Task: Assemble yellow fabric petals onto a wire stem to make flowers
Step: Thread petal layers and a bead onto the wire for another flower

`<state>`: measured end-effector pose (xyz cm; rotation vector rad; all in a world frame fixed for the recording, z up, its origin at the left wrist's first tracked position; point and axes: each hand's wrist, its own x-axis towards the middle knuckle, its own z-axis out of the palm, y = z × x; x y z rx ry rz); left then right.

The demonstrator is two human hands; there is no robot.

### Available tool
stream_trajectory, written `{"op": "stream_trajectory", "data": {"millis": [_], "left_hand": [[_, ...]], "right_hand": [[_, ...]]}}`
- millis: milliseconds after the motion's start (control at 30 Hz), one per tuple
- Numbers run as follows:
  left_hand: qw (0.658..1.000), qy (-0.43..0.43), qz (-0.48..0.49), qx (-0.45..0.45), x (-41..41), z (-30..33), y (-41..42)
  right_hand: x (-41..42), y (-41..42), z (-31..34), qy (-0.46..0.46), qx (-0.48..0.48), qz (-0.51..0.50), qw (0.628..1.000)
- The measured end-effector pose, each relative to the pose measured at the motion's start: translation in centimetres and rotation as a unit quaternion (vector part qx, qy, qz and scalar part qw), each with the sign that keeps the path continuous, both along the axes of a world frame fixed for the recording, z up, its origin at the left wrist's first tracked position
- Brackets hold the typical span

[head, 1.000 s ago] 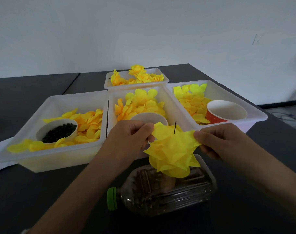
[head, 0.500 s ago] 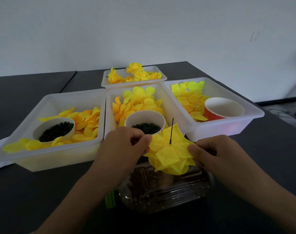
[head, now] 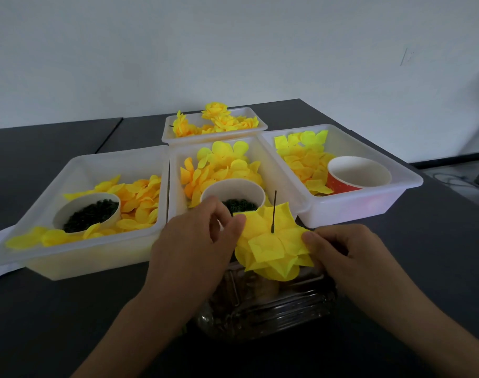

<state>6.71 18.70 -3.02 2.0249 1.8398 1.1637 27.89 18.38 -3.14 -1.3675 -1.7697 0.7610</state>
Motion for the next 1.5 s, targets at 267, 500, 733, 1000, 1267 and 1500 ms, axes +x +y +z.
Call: {"op": "stream_trajectory", "data": {"millis": [267, 500, 733, 1000, 1267, 1500], "left_hand": [[0.989, -0.052, -0.129, 0.042, 1.0, 1.7, -0.8], [0.979, 0.036, -0.164, 0.116, 1.1, 1.2, -1.8], [0.941, 0.287, -0.166, 0.066, 1.1, -0.7, -2.4], [0.939, 0.314, -0.138, 0.031, 1.9, -2.1, -3.0], [0.947, 0.3, -0.11, 0.042, 2.4, -2.5, -2.9], [0.948, 0.297, -0.101, 0.05, 2.5, -2.6, -2.8]], "right_hand": [[0.1, -0.1, 0.7, 0.052, 0.011, -0.015, 0.998], [2.3, -0.1, 1.5, 0.024, -0.013, -0.03, 0.999], [7.6, 4.7, 4.9, -0.035, 0.103, -0.128, 0.986], [8.8, 18.0, 4.6, -0.333, -0.041, -0.038, 0.941], [7.9, 22.0, 1.0, -0.513, -0.16, 0.061, 0.841], [8.7, 22.6, 0.3, -0.461, -0.103, 0.041, 0.88]]}}
